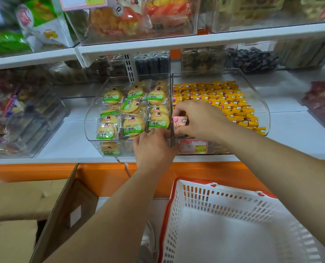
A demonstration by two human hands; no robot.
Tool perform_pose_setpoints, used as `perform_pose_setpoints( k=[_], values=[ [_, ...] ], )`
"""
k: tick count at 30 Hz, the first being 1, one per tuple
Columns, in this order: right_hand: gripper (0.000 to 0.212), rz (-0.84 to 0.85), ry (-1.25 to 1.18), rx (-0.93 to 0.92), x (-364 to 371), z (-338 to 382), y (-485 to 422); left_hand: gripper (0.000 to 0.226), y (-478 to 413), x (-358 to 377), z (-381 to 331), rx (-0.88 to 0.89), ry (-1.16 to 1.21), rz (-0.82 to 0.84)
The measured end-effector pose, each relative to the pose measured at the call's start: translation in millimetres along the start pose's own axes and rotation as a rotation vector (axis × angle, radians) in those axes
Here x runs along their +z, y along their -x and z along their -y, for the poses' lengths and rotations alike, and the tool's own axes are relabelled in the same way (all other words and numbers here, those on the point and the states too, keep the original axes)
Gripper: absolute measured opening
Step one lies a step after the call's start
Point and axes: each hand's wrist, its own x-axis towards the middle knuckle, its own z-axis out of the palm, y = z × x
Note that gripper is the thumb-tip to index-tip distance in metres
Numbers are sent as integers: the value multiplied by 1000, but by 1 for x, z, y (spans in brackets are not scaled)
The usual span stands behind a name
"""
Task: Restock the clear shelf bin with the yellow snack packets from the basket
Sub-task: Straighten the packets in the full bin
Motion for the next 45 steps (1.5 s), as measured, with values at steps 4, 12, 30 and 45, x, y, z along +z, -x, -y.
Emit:
perform_pose_setpoints(
  k=[4, 12, 30, 45],
  values=[
    [36, -39, -43, 45, 6, -2, 3, 45, 1, -1, 0, 8, -2, 0],
    [38, -25, -195, 90, 12, -4, 2, 46, -3, -16, -6, -65, 182, 64],
    [13, 185, -64, 59, 8, -49, 14, 41, -23, -38, -25, 222, 247, 107],
    [11, 244, -168, 25, 0, -50, -36, 34, -19, -41, -22, 278, 227, 115]
  ],
)
